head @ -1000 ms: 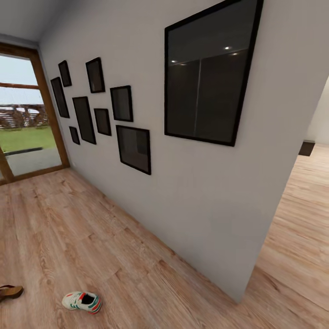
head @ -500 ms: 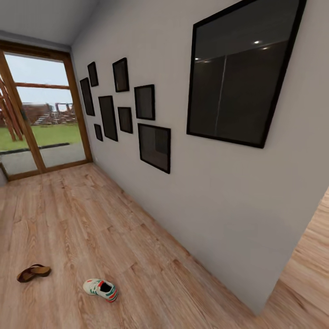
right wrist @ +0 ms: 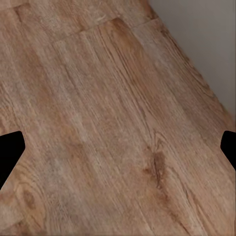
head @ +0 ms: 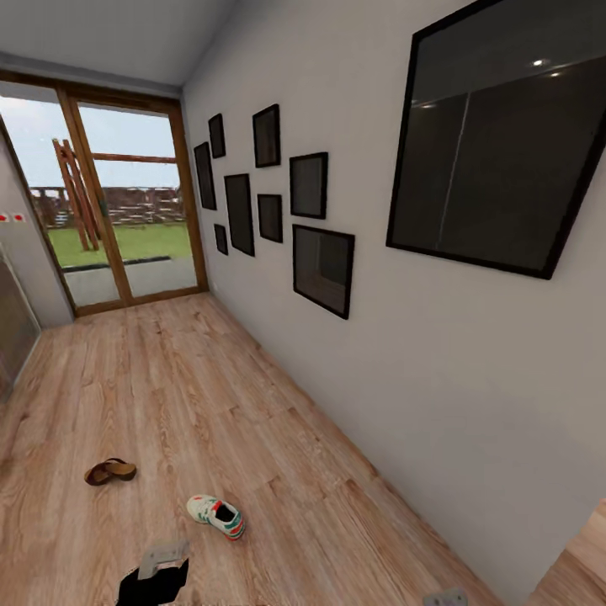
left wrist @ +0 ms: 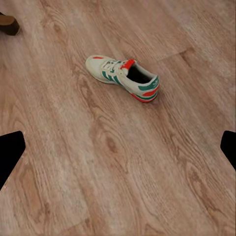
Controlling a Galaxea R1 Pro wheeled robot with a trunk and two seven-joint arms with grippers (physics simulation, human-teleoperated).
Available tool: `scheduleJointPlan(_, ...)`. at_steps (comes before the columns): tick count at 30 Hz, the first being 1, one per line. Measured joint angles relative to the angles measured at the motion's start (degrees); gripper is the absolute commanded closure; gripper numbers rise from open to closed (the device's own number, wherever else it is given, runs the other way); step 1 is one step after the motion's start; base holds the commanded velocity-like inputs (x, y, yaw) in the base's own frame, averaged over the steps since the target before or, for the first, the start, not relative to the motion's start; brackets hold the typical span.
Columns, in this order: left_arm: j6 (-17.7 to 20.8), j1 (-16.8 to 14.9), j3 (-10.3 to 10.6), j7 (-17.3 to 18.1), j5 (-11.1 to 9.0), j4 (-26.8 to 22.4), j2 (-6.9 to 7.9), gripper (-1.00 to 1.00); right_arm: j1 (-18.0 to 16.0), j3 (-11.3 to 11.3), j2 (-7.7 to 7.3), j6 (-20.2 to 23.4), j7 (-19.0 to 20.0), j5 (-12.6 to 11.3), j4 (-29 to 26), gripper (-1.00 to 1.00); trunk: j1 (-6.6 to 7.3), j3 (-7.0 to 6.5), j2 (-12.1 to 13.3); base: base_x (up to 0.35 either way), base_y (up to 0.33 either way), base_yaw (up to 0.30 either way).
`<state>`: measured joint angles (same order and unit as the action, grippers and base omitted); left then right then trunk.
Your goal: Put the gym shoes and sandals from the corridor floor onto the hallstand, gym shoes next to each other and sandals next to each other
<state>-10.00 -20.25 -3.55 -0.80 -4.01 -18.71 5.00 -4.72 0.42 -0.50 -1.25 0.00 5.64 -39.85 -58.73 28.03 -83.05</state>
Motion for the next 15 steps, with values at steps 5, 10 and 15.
scheduleJointPlan(5, -4.40, 0.60, 0.04, -0.01, 0.11, 2.49, 0.06, -1.00, 0.00, -0.01, 0.00, -1.92, -0.12, 1.50, 1.77, -1.00, 0.00, 0.18, 0.00, 0.000, 0.000, 0.275)
scheduleJointPlan(10, -6.69, 1.03, -0.04, -0.13, -0.16, 4.56, 0.39, -1.00, 0.00, -0.01, -0.01, -4.17, -0.19, 2.14, 4.05, -1.00, 0.01, 0.39, 0.00, 0.052, 0.000, 0.269)
scheduleJointPlan(15, -7.21, 1.12, -0.02, -0.20, -0.27, 5.02, 0.52, -1.00, -0.01, -0.05, -0.01, -4.78, -0.23, 2.25, 4.61, -1.00, 0.03, 0.63, 0.00, 0.258, 0.061, 0.253)
